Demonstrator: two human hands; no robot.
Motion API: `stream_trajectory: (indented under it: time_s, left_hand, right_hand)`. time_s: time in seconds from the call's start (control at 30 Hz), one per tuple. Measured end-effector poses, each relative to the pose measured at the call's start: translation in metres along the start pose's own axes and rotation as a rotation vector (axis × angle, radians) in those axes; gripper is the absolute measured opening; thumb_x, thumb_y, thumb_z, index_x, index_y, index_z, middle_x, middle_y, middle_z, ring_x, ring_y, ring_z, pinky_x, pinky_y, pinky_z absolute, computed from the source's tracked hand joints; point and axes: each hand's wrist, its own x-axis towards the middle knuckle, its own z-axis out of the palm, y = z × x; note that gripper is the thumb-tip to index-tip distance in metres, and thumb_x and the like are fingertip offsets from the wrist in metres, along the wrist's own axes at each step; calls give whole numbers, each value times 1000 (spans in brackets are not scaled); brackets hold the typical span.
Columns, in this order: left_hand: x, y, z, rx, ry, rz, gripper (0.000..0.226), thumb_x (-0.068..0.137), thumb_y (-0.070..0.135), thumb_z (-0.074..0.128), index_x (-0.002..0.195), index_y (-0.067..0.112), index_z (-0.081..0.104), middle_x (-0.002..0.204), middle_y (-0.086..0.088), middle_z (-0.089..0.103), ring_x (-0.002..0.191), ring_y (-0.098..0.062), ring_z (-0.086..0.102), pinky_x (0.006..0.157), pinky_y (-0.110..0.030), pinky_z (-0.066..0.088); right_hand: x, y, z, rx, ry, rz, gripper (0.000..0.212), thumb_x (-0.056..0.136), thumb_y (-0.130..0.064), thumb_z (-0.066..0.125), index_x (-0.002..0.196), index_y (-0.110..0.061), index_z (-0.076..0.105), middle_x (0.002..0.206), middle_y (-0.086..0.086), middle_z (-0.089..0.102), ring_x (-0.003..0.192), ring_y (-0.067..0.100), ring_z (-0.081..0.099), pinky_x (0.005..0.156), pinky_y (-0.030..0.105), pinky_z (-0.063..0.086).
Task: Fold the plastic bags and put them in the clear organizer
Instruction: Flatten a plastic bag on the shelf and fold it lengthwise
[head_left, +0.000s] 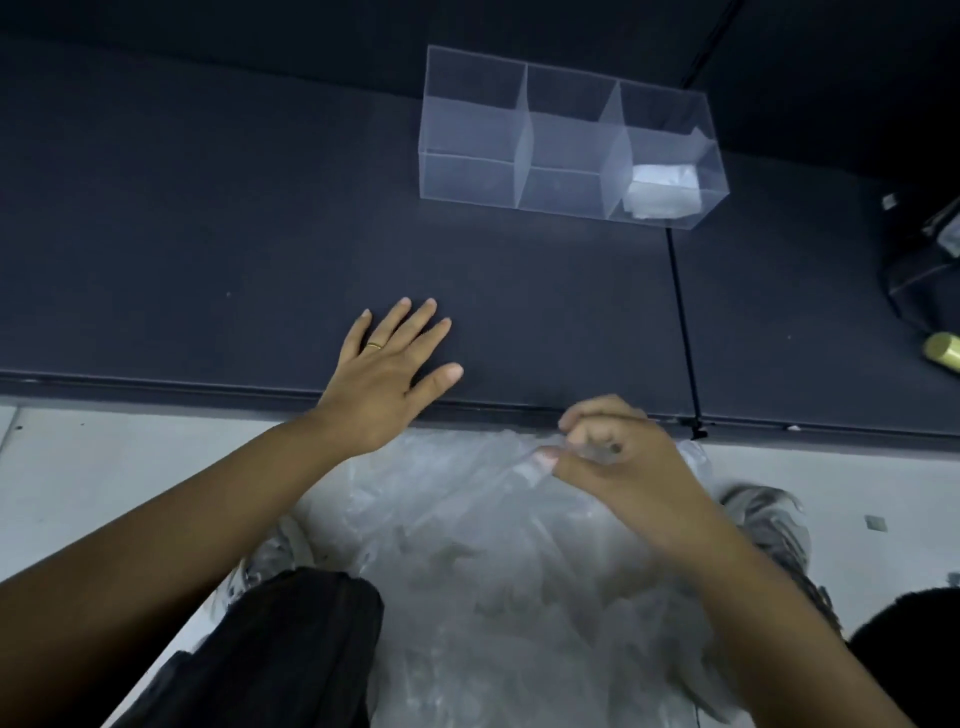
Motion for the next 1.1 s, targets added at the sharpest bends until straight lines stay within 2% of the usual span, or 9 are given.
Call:
stream_trajectory:
  time_s: [0.13,0.27,0.4,0.5,0.63,0.77,0.93,1.0,1.1]
  left_hand:
    - [-2,6,-40,-686,-167,-164,72,80,83,12,132,49,49,152,23,28,143,3,8,119,-35,0]
    - [-10,38,-72,-1134,-433,102,89,69,89,37,143,38,36,142,22,47,135,3,35,112,-25,26]
    - [-4,63,-73,-1105,-500,61,49,80,35,76,125,29,57,119,14,67,108,0,62,82,-10,48]
    - [10,63,-60,-1151,-202,-241,13,83,14,73,96,13,70,73,0,73,67,-10,68,64,-16,51]
    - [24,37,-53,-927,112,-433,39,82,28,74,116,24,55,118,4,59,102,-6,58,86,-21,45]
    - [14,32,-53,-492,373,-156,74,76,55,67,139,29,39,141,10,33,132,-8,28,109,-30,24]
    - [5,58,-29,-58,-8,342,106,66,83,50,149,40,1,152,24,4,136,12,-11,106,-10,-14]
    - [9,62,-17,54,27,344,91,79,63,59,150,37,10,155,15,18,141,-4,16,114,-18,6]
    - [19,60,-24,-278,214,108,33,87,31,67,119,28,62,112,10,67,102,-10,62,86,-21,43]
  right_hand:
    - [6,-42,-46,335,48,-4,47,69,-48,70,60,-4,54,78,-7,69,76,10,63,70,19,45]
    - [39,-65,-68,580,207,110,40,74,-41,72,55,-10,54,53,5,54,52,20,53,60,28,48]
    - [74,-72,-80,663,218,255,29,87,-31,67,65,-14,60,58,4,57,51,16,54,55,25,49]
    - [83,-59,-90,728,95,235,31,87,-40,63,96,-12,73,92,6,73,84,21,70,78,33,54]
    - [66,-19,-79,626,30,188,59,82,-57,58,131,-24,53,124,-8,65,117,12,59,103,37,41]
    - [45,13,-44,574,16,233,78,68,-53,72,138,-39,41,130,-14,59,117,3,57,99,31,45]
    - [45,12,-7,689,37,213,73,64,-49,73,131,-29,52,112,1,69,103,15,67,86,31,52]
    - [47,9,-4,750,41,182,67,69,-46,72,130,-26,53,115,8,68,102,18,67,83,28,53]
    - [47,5,-9,639,-76,85,75,72,-35,79,137,-30,42,120,-3,67,114,9,60,83,21,51]
